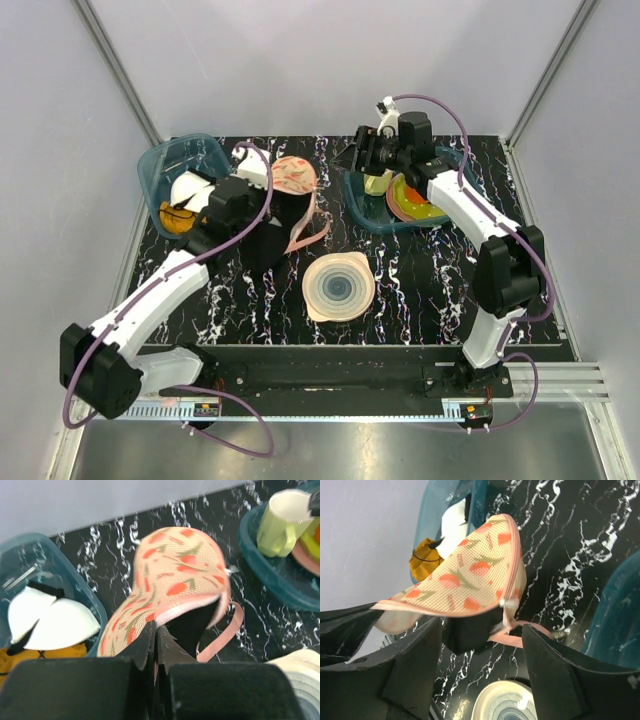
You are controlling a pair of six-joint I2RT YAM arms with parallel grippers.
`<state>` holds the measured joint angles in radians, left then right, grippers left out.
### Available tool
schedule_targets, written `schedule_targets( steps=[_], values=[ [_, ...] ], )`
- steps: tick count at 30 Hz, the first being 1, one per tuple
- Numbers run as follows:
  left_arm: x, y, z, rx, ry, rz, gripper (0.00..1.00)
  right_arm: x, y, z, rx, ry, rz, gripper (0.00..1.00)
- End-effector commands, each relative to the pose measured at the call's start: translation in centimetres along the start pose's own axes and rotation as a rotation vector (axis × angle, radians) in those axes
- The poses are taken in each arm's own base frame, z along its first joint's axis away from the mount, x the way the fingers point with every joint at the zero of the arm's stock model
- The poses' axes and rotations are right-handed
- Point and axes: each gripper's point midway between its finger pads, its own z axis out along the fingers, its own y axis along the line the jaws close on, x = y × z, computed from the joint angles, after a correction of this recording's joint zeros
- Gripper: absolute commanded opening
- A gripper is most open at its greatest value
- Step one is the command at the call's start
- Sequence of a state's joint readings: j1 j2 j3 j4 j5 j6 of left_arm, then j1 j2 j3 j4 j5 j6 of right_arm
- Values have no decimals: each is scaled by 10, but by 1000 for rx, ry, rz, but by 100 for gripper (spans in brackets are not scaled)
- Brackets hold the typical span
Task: Unzip the laundry bag and remove the bra
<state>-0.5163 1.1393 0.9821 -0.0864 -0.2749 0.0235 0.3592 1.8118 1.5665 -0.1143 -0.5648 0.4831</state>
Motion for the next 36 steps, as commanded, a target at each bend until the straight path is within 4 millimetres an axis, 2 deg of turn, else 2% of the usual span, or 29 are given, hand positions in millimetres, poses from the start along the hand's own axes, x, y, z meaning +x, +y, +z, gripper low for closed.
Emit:
schedule_targets(
  steps=[1,3,5,6,7,12,15,18,19,21,22,23,24,26,27,28,30,32,33,34,36],
  values=[
    [11,4,11,-43,34,-46,0,12,-10,-1,74,3,38,74],
    [12,3,12,-42,33,-59,0,24,-6,1,87,17,38,75],
    [12,4,12,-44,32,-66,0,48,-7,3,102,49,50,74],
    [12,4,13,-45,33,-68,0,55,2,6,92,47,41,74],
    [13,5,14,-48,35,-71,0,69,-5,7,111,66,58,74],
    [7,-2,14,-5,30,-90,0,98,-7,19,106,102,116,75],
    [1,-5,12,12,18,-101,0,108,-8,25,120,115,101,82],
    [-1,-5,9,16,19,-106,0,115,-3,30,115,116,102,83],
    [-4,-5,9,17,14,-111,0,124,-6,28,126,131,117,83],
    [-5,-5,7,19,17,-115,0,115,0,26,100,78,123,83],
    [-6,-5,7,23,16,-119,0,125,-5,22,110,86,132,83],
    [-7,-6,6,27,16,-120,0,127,-4,18,110,81,128,82],
    [-8,-7,5,36,13,-124,0,122,1,11,108,57,113,81],
    [-8,-9,4,47,14,-126,0,135,0,2,109,72,103,77],
    [-9,-10,3,55,10,-127,0,130,9,-5,85,46,75,75],
    [-9,-11,2,58,8,-127,0,141,5,-10,91,59,72,75],
    [-8,-12,2,69,12,-127,0,144,16,-20,30,66,23,73],
    [-6,-14,1,76,16,-126,0,159,22,-24,-29,120,-6,69],
    [-6,-16,2,85,17,-127,0,168,18,-24,-33,158,-32,68],
    [-5,-17,1,90,20,-126,0,167,21,-23,-39,172,-47,65],
    [-4,-18,2,99,22,-126,0,179,12,-21,-27,236,-74,53]
  ],
)
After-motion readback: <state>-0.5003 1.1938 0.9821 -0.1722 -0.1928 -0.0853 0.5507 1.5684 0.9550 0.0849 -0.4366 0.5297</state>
